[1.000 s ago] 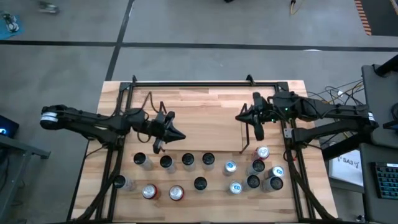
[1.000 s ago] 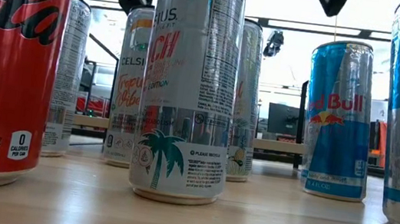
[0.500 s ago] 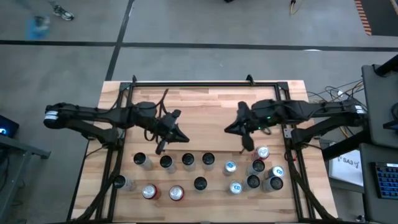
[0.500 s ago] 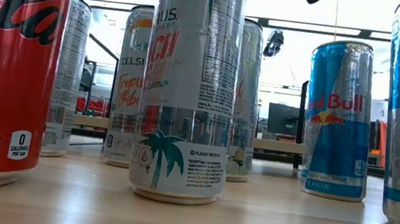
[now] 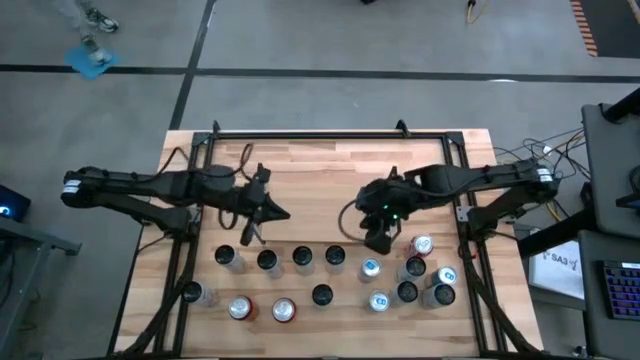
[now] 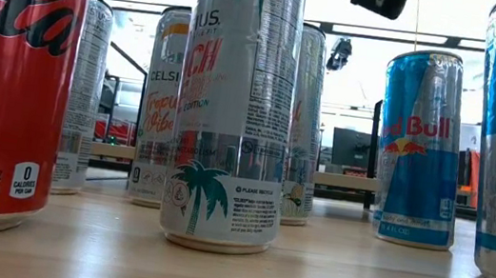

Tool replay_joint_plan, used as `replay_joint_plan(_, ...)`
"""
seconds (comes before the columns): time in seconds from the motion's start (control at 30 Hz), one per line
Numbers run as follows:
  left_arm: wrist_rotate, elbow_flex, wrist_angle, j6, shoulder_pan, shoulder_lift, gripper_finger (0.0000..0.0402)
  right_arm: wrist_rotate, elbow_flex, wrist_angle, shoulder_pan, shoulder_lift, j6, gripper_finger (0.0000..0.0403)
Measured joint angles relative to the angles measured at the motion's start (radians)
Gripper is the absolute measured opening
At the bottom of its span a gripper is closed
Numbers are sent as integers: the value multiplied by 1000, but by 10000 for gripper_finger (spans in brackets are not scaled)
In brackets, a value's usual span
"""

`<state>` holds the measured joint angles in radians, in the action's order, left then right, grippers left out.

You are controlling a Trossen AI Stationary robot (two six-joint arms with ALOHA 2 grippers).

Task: Place canned beverage on shelf
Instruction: Put the top left blue soda can on the shelf

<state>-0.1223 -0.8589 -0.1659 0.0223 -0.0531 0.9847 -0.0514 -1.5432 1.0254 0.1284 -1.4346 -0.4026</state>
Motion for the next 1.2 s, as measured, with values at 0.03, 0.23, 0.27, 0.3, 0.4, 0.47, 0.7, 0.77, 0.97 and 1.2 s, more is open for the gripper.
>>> replay_joint_plan(0.03,0,24,58,-4,-9,-13,0,0,-13,23,9,-12,-1,13)
replay_joint_plan(0.23,0,116,293,28,-23,-41,0,-1,-50,51,34,-56,7,13)
replay_joint_plan(0.27,1,120,317,49,-23,-36,0,-1,-50,51,34,-59,10,13)
replay_joint_plan(0.3,0,121,341,74,-23,-28,0,0,-50,51,33,-63,14,13)
replay_joint_plan(0.4,0,122,380,155,-23,-5,0,1,-50,49,33,-71,47,13)
replay_joint_plan(0.47,0,122,392,196,-23,9,0,1,-50,47,33,-73,66,13)
replay_joint_plan(0.7,31,123,413,251,-25,87,0,7,-50,-12,33,-73,93,13)
replay_joint_plan(0.77,113,123,418,287,-26,102,0,14,-50,-33,33,-73,100,13)
replay_joint_plan(0.97,165,133,433,191,-60,104,0,26,-50,-44,33,-83,106,13)
replay_joint_plan(1.2,170,153,474,50,-168,60,0,24,-50,-107,54,-119,142,13)
